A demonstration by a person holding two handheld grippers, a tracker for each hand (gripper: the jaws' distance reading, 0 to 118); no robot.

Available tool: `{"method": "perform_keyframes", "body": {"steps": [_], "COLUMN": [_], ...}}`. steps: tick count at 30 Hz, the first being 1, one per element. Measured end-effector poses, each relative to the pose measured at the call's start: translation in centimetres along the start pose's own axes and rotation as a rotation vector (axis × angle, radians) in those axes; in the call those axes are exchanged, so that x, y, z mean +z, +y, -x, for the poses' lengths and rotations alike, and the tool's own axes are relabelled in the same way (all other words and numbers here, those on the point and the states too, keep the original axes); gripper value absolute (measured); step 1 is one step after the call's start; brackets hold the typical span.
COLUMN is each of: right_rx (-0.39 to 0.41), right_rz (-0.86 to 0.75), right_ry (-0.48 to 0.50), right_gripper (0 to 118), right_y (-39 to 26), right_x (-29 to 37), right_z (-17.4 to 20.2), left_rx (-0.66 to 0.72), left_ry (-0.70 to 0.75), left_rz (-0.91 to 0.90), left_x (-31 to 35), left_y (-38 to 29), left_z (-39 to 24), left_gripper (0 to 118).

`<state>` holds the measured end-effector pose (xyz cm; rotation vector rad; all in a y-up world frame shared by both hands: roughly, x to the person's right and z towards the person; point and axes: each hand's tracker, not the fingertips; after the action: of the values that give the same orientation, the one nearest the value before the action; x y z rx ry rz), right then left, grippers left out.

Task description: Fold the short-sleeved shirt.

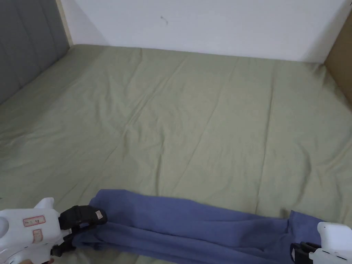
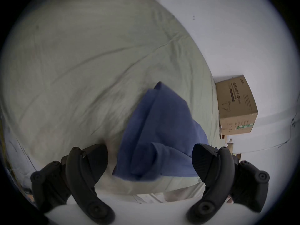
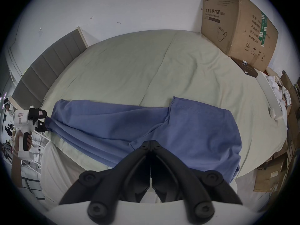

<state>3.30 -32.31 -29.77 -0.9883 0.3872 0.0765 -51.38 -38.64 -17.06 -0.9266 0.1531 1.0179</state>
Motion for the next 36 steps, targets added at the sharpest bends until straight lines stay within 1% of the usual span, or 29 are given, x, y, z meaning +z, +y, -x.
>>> {"method": "perform_keyframes", "body": {"steps": [3, 4, 5, 6, 7, 8, 9, 12, 15, 17, 19, 24, 28, 32, 36], "right_rx": [0.006, 0.002, -0.002, -0.007, -0.009, -0.008, -0.008, -0.019, -0.030, -0.045, -0.074, -0.096, -0.151, -0.188, -0.235], "right_rz": [0.007, 0.010, 0.015, 0.020, 0.024, 0.029, 0.031, 0.029, 0.033, 0.028, 0.019, 0.008, -0.017, -0.018, -0.017], "right_ry": [-0.007, -0.006, -0.002, 0.001, 0.002, 0.003, -0.001, 0.000, -0.007, -0.018, -0.008, -0.011, -0.018, -0.025, -0.041], "right_gripper": [0, 0, 0, 0, 0, 0, 0, 0, 0, 0, 0, 0, 0, 0, 0], "right_y": [0.1, 0.1, 0.2, 0.3, 0.3, 0.2, 0.2, -0.1, -0.2, -0.2, -0.3, -0.7, -1.4, -2.1, -3.0], "right_x": [-0.1, -0.2, -0.3, -0.5, -0.6, -0.7, -0.6, -0.3, -0.3, -0.1, 0.2, 0.6, 1.1, 1.4, 1.8], "right_z": [0.0, 0.2, 0.1, 0.1, 0.1, 0.2, 0.3, -0.1, -0.8, -1.3, -1.9, -3.0, -4.2, -5.3, -6.6], "left_rx": [0.052, 0.077, 0.086, 0.082, 0.090, 0.124, 0.111, 0.060, 0.013, -0.003, -0.056, -0.324, -0.493, -0.639, -0.710], "left_ry": [-0.082, -0.101, -0.101, -0.086, -0.071, -0.068, -0.084, -0.074, -0.029, -0.038, -0.079, -0.107, -0.177, -0.224, -0.212], "left_rz": [-0.048, -0.061, -0.076, -0.074, -0.061, -0.013, 0.000, -0.023, -0.049, -0.067, -0.094, -0.124, -0.076, 0.039, 0.176], "left_x": [0.2, 0.0, -0.2, -0.6, -1.7, -2.6, -3.0, -2.1, -0.9, 0.0, 1.2, 3.0, 2.3, -1.7, -7.6], "left_y": [0.1, 0.3, 0.5, 0.7, 0.7, 0.4, 0.2, 0.4, 0.7, 0.7, 0.8, -0.1, -3.6, -6.9, -11.0], "left_z": [0.1, 0.2, 0.3, 0.2, 0.3, 0.4, 0.5, -0.1, -1.1, -2.2, -4.5, -13.1, -20.8, -25.5, -28.3], "left_gripper": [111, 106, 79, 37, 9, 9, 9, 9, 9, 9, 9, 9, 9, 9, 9]}}
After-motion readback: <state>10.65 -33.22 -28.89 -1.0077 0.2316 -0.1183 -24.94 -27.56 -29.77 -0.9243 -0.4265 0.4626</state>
